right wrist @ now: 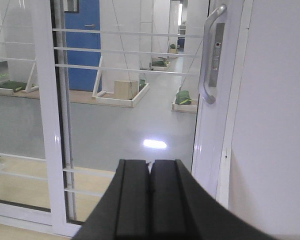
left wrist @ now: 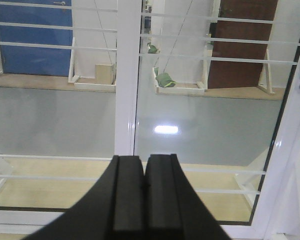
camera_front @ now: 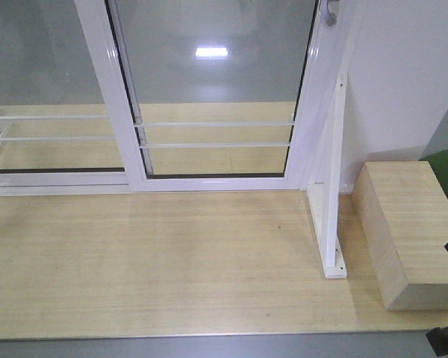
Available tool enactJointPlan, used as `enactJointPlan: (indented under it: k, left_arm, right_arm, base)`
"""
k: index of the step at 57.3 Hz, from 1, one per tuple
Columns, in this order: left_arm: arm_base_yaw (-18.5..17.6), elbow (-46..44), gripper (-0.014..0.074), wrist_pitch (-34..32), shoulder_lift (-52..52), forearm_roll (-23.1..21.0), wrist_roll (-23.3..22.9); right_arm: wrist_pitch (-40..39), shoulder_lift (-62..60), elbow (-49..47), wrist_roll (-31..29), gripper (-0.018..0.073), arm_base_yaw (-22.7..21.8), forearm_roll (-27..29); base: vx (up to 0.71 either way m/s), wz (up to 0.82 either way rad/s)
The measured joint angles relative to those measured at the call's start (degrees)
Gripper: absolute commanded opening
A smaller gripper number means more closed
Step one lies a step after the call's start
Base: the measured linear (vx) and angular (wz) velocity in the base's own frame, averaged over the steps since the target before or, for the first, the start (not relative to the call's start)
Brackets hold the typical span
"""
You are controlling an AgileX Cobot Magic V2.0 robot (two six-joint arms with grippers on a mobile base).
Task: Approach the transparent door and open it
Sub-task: 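Drive the base up to the white-framed glass sliding door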
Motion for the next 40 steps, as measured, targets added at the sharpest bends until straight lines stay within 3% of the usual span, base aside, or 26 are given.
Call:
enactJointPlan:
  k: [40]
  left_arm:
    - [0.00,0.00,0.0003,0.00,0.00,0.00,0.00]
  right_arm:
    - [-0.06,0.00,0.00,0.00,-0.0004,0.00,0.00]
  base:
    - [0.35,0.00]
